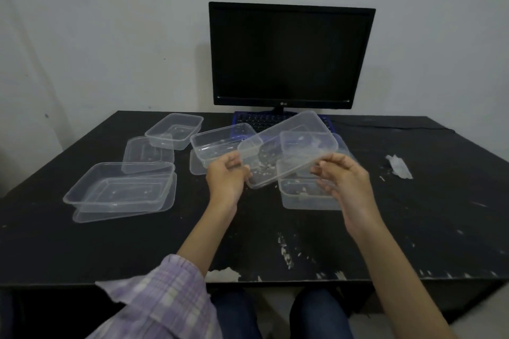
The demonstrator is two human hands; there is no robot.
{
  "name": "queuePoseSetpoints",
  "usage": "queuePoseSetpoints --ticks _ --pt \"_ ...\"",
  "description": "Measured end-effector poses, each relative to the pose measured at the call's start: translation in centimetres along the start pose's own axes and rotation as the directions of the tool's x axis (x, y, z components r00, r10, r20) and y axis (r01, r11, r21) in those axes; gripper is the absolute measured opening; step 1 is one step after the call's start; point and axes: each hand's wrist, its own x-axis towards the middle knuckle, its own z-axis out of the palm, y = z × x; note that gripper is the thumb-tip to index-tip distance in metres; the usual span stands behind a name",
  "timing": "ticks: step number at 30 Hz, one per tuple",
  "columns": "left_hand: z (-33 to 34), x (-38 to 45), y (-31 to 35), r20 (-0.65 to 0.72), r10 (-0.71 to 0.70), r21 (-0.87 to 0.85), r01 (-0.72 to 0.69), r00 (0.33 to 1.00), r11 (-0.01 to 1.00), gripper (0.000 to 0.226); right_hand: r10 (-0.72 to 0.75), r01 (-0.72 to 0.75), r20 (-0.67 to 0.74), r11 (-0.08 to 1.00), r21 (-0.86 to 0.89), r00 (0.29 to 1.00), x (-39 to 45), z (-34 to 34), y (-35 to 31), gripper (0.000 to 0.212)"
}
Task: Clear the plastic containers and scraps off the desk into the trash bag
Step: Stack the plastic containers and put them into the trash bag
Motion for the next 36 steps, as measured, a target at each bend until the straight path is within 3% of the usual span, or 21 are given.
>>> queuePoseSetpoints --ticks 4,8,11,21,29,36 --pt "2.2 0.2 0.3 0.055 0.071 0.091 -0.076 0.996 0.993 0.036 -0.04 0.023 -0.126 0.991 -0.135 0.991 1.2 -3.1 -0.5 0.016" --pt "4.4 -0.3 0.1 0.145 0.126 0.214 -0.156 0.981 0.964 0.032 -0.176 0.07 -0.176 0.87 -0.489 0.969 2.0 -5.7 -0.3 0.026" --pt "5.4 -0.4 -0.6 0.172 0.142 0.293 -0.189 0.975 0.937 0.025 -0.174 0.029 -0.188 0.802 -0.596 0.967 2.5 -6.8 0.3 0.021" --pt "3.9 0.7 -1.6 0.149 0.093 0.409 -0.147 0.984 0.901 0.023 -0.017 -0.078 -0.17 0.839 -0.539 0.985 3.4 -6.4 3.3 0.003" --pt "-0.8 2.1 -1.6 0.068 0.086 0.339 -0.104 0.994 0.935 0.029 -0.02 0.007 -0.024 0.892 -0.452 1.0 2.9 -1.4 4.1 0.025" --pt "-1.8 2.4 -2.3 0.073 0.06 0.278 -0.078 0.996 0.957 0.03 -0.016 0.014 0.0 0.879 -0.476 1.0 3.4 -0.8 4.4 0.025"
